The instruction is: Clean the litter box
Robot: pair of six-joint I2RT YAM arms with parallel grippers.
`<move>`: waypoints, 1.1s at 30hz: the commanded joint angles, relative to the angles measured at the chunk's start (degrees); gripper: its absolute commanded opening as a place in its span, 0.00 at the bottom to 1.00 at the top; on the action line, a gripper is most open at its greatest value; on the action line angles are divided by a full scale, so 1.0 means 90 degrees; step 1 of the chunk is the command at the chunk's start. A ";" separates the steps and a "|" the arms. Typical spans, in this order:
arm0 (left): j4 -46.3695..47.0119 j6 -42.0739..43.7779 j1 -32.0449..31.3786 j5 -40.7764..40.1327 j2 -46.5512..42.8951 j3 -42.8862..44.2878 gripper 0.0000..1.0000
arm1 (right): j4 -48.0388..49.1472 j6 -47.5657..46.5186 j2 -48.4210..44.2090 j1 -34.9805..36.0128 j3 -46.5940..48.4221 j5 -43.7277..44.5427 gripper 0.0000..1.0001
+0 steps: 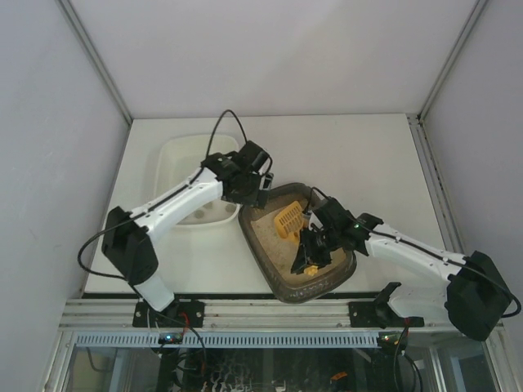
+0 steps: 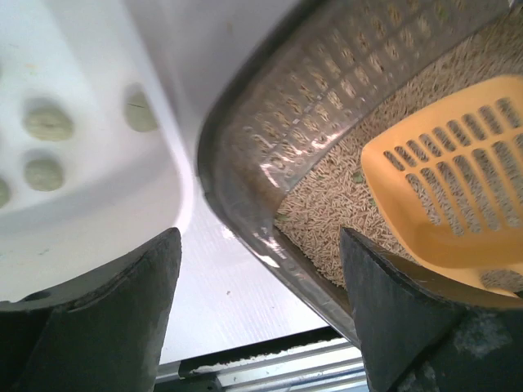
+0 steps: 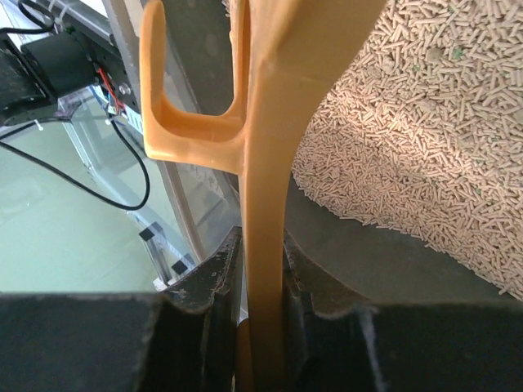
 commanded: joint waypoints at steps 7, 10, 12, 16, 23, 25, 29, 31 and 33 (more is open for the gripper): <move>0.0919 0.0045 0.0745 -0.0288 -0.2038 -0.1116 0.85 | 0.0469 -0.0388 0.0598 -0.0030 0.0010 -0.0475 0.17; 0.1091 0.0059 0.0806 -0.0305 -0.2313 -0.1366 0.85 | 0.0105 -0.0513 0.0537 -0.0030 0.0229 -0.0130 0.54; 0.1099 0.0073 0.0839 -0.0288 -0.2350 -0.1394 0.85 | -0.0311 -0.0625 0.0441 -0.0030 0.0465 0.0246 0.75; 0.0994 0.0083 0.0915 -0.0232 -0.2267 -0.1242 0.85 | -0.1226 -0.0848 0.0205 -0.0007 0.1031 0.1065 0.82; 0.0979 0.0344 0.0972 -0.0510 -0.2367 -0.1121 0.85 | -0.2410 -0.0782 0.0088 0.0692 0.2075 0.2600 0.88; 0.1018 0.0504 0.1033 -0.0699 -0.2529 -0.1130 0.85 | -0.2466 -0.0643 0.0080 0.0961 0.2228 0.3181 0.99; 0.1248 0.1191 0.1158 -0.1366 -0.3088 -0.1240 0.85 | -0.2368 -0.0306 0.0044 0.1214 0.2266 0.3900 1.00; 0.1470 0.1496 0.1165 -0.1823 -0.3527 -0.1545 0.85 | -0.2263 -0.0119 -0.0045 0.1266 0.2290 0.4288 1.00; 0.1618 0.1746 0.1170 -0.2224 -0.3996 -0.1933 0.86 | -0.1842 -0.0192 -0.0289 0.1294 0.2291 0.4289 1.00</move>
